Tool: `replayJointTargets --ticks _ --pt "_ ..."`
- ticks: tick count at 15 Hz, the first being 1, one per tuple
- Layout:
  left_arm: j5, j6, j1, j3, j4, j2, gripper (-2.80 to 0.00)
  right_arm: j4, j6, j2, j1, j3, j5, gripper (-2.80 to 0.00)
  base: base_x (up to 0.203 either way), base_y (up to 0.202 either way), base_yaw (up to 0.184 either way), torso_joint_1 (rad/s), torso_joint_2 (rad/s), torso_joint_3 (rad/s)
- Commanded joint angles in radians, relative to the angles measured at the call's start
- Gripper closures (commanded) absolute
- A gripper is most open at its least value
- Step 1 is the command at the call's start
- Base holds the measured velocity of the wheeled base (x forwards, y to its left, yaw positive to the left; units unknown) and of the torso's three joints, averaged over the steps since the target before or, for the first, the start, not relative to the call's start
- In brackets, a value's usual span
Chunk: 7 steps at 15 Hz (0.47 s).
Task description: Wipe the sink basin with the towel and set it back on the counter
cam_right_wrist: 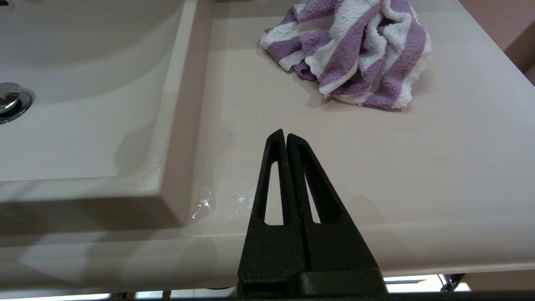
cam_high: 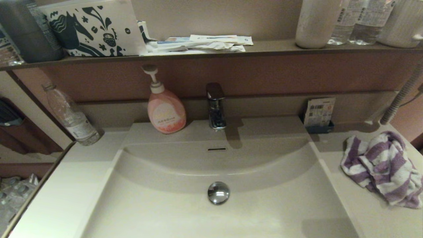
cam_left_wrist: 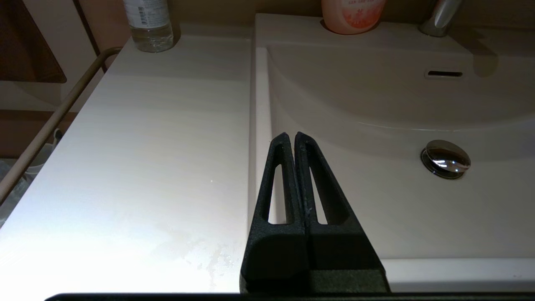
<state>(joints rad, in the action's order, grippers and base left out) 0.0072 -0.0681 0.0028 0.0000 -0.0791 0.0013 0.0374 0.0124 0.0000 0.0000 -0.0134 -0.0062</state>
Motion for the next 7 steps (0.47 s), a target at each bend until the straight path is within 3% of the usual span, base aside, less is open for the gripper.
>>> replayJointTargets --ticks 1,7 --pt "0.000 -0.001 0.000 0.000 -0.001 0.000 0.00 0.001 0.003 0.000 0.000 0.000 0.000 0.00 0.000 0.000 0.000 0.000 0.00 0.000" --pt "0.000 -0.001 0.000 0.000 -0.001 0.000 0.00 0.001 0.004 0.000 0.000 0.000 0.000 0.00 0.000 0.000 0.000 0.000 0.00 0.000"
